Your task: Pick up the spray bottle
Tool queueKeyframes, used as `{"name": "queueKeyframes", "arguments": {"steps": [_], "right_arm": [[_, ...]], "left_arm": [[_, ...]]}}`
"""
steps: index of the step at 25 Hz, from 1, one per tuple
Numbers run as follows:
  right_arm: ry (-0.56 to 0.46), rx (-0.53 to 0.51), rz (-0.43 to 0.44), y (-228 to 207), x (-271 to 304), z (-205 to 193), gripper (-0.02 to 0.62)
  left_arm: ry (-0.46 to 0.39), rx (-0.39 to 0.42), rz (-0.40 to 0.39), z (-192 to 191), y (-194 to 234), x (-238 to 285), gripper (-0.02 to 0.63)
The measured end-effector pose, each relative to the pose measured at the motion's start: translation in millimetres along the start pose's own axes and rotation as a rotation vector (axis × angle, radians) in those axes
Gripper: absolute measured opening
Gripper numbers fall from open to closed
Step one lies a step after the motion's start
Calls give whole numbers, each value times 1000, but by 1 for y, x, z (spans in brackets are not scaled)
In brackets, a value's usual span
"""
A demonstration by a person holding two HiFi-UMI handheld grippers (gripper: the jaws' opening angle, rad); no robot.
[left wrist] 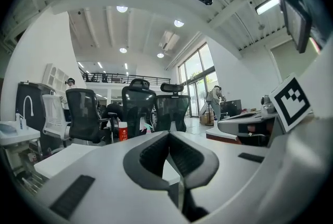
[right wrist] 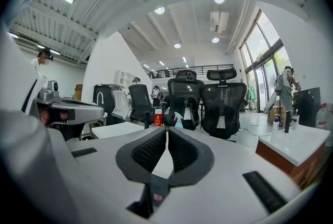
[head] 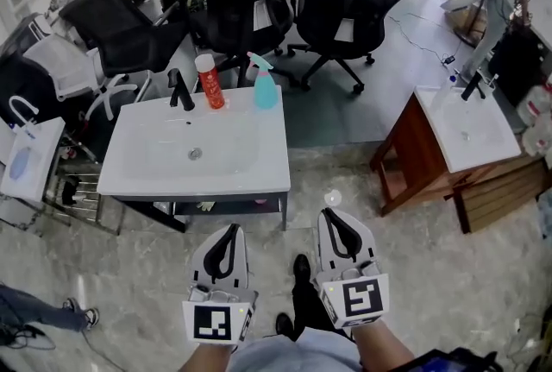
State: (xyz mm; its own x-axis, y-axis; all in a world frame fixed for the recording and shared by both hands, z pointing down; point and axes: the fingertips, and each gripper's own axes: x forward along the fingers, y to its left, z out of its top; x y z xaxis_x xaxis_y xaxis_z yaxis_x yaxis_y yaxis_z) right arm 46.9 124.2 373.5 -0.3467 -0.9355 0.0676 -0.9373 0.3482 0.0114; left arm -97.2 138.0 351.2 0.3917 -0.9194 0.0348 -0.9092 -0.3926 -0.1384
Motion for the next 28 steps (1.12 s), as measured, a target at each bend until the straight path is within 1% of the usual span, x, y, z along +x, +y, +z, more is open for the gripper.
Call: {"name": "queueKeyframes", "arguments": {"steps": [4, 7, 14, 21, 25, 28], "right_arm": [[21, 19, 20, -28, 46, -2, 28], [15, 28, 41, -46, 81, 6, 26], [-35, 37, 94, -80, 148, 34, 26], [-96, 6, 133, -97, 188, 62, 28], [-104, -4, 145, -99, 206, 67, 28], [-92, -8, 154, -97, 222, 65, 28]], "left_arm": [[27, 8, 11, -3, 8, 48, 17], [48, 19, 25, -2, 15, 81, 16], [23, 56, 61, 25, 27, 147, 15], [-23, 75, 106, 44, 40, 181, 15], [-48, 77, 124, 50, 52, 194, 15], [-41, 67, 131, 47, 63, 204, 15]]}}
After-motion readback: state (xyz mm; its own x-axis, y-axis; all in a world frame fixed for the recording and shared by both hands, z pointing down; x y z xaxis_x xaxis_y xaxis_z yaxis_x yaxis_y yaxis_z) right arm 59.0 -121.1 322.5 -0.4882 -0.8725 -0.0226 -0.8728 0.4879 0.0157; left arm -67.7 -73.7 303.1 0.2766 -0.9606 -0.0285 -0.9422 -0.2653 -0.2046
